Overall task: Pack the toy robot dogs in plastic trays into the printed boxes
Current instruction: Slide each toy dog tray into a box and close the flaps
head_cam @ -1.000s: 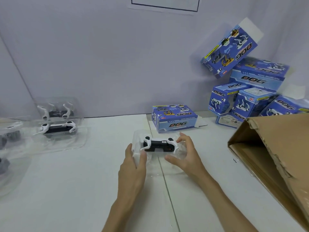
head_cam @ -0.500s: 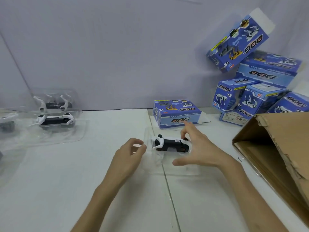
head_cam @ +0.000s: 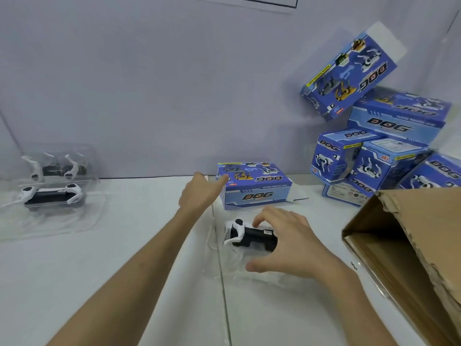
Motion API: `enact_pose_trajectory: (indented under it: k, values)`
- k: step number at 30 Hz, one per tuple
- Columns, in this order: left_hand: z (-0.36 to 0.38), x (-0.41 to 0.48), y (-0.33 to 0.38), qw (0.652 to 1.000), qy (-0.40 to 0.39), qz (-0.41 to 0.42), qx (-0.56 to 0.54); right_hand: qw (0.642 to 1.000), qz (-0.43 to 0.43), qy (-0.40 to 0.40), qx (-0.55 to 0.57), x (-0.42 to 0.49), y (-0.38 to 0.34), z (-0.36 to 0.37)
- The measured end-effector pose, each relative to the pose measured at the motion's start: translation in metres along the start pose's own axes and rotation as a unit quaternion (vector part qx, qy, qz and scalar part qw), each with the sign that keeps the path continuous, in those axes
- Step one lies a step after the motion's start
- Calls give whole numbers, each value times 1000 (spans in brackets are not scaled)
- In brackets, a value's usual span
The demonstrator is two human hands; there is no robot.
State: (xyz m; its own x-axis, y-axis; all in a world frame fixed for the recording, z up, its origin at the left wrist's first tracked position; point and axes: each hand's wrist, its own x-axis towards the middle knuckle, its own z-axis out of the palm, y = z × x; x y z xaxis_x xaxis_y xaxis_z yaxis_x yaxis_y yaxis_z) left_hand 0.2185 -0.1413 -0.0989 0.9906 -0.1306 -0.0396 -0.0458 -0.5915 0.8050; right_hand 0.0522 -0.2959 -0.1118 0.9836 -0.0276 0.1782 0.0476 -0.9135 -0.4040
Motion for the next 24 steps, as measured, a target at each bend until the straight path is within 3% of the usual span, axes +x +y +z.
enact_pose_trajectory:
  k: [2, 5, 10, 15, 17, 20, 24]
  values:
    - [17, 17, 9, 994, -57, -68, -67, 1000, -12, 2, -8, -1, 0, 2]
    - [37, 35, 7, 992, -68, -78, -68, 1000, -13, 6, -22, -1, -1, 4]
    - [44, 39, 0, 982, -80, -2, -169, 999, -1, 15, -38, -1, 2, 3]
    - [33, 17, -20, 942, -175, 104, -266, 999, 1, 15, -39, -3, -1, 2]
    - [27, 12, -30, 918, -221, 102, -314, 999, -2, 3, -34, -4, -3, 2]
    - [21, 8, -34, 913, -276, 43, -297, 1000, -13, -11, -26, -5, -6, 1]
    - [20, 10, -21, 933, -281, -8, -225, 999, -20, -17, -27, -6, -9, 1]
